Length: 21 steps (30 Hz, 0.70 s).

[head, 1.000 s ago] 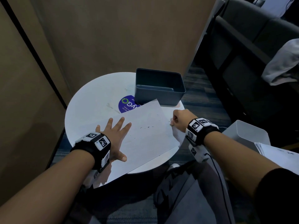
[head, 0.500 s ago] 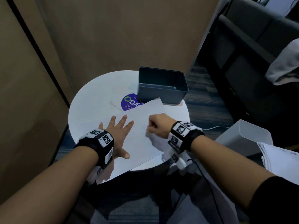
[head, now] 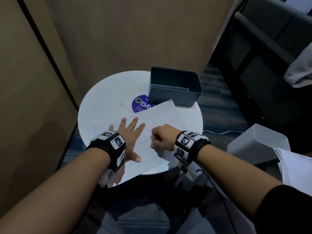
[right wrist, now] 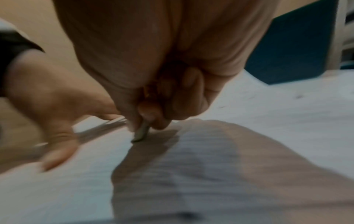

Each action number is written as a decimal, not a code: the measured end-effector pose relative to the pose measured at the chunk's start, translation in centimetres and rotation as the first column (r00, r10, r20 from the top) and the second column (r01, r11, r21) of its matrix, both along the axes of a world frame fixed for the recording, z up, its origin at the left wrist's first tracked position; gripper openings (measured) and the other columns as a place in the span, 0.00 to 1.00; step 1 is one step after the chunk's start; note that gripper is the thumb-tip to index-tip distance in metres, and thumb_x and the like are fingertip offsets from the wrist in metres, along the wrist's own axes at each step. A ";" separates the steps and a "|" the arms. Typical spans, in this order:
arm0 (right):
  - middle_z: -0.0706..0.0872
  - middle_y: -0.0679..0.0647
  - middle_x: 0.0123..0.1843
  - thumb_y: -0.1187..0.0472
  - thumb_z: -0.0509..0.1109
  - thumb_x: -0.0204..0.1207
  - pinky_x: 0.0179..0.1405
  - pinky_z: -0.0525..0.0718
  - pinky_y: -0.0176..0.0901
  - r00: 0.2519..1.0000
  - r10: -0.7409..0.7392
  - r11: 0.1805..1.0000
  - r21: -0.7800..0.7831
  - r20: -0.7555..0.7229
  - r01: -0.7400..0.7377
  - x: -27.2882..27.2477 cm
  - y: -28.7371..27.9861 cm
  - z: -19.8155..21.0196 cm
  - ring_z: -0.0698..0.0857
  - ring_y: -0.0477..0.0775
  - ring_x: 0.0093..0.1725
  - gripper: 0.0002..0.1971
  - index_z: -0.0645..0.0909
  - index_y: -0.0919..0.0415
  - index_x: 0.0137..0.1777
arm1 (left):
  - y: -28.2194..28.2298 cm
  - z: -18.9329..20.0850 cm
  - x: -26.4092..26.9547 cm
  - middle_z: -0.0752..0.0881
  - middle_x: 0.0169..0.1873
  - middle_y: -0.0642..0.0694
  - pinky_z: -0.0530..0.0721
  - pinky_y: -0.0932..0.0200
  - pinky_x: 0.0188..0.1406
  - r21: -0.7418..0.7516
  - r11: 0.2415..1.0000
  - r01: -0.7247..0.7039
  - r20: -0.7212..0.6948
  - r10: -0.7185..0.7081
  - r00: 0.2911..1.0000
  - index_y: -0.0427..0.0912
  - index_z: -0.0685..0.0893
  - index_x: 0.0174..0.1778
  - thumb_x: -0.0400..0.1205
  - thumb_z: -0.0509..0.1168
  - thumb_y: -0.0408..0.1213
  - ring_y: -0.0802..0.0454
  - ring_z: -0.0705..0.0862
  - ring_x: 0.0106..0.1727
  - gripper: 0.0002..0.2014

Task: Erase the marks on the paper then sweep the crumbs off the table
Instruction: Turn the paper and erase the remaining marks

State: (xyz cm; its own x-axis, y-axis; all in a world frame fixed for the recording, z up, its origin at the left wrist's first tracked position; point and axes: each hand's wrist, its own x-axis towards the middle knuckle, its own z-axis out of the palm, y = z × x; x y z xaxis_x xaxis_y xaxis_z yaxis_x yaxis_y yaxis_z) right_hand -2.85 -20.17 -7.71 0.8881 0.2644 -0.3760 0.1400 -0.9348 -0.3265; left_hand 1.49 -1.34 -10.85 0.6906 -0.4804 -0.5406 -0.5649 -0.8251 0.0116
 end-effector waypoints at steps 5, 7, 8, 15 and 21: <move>0.82 0.49 0.38 0.54 0.73 0.77 0.42 0.75 0.42 0.989 -0.138 0.980 -0.135 0.044 0.143 0.7 -4.4 1.0 0.81 0.56 0.45 0.13 0.73 0.53 0.37 | 0.1 -0.1 -0.1 0.26 0.83 0.53 0.49 0.21 0.77 -0.007 1.000 -0.008 -0.016 0.008 1.000 0.60 0.27 0.83 0.65 0.73 0.71 0.33 0.32 0.85 0.67; 0.87 0.53 0.43 0.54 0.72 0.77 0.43 0.80 0.46 0.993 -0.099 0.992 -0.072 0.065 0.104 0.8 -2.4 0.8 0.84 0.57 0.46 0.11 0.74 0.54 0.38 | 0.2 -0.1 -0.3 0.26 0.84 0.53 0.50 0.21 0.77 -0.012 1.000 -0.013 -0.003 0.013 1.000 0.60 0.28 0.83 0.66 0.74 0.70 0.34 0.33 0.85 0.67; 0.88 0.53 0.43 0.54 0.72 0.77 0.43 0.82 0.46 0.995 -0.078 0.997 -0.014 0.064 0.079 0.7 -1.1 0.5 0.85 0.56 0.45 0.09 0.76 0.54 0.39 | 0.1 -0.1 -0.3 0.26 0.84 0.53 0.50 0.21 0.77 -0.017 1.000 -0.012 0.005 0.012 1.000 0.60 0.28 0.83 0.66 0.74 0.69 0.34 0.33 0.85 0.66; 0.81 0.46 0.37 0.54 0.75 0.76 0.41 0.74 0.41 0.989 -0.150 0.986 -0.074 0.013 0.150 0.5 -4.1 -0.3 0.80 0.53 0.41 0.17 0.69 0.50 0.32 | 0.1 0.3 -0.2 0.25 0.83 0.54 0.48 0.22 0.78 -0.019 1.000 -0.019 -0.018 0.019 1.000 0.61 0.28 0.83 0.66 0.74 0.69 0.35 0.31 0.85 0.66; 0.84 0.48 0.39 0.57 0.72 0.77 0.36 0.75 0.42 0.982 -0.166 0.983 -0.066 0.086 0.171 0.6 -4.0 1.2 0.83 0.56 0.45 0.10 0.75 0.54 0.36 | 0.2 0.1 -0.1 0.25 0.83 0.54 0.49 0.22 0.77 -0.015 1.000 -0.019 -0.019 0.018 1.000 0.61 0.27 0.83 0.66 0.74 0.69 0.35 0.31 0.85 0.67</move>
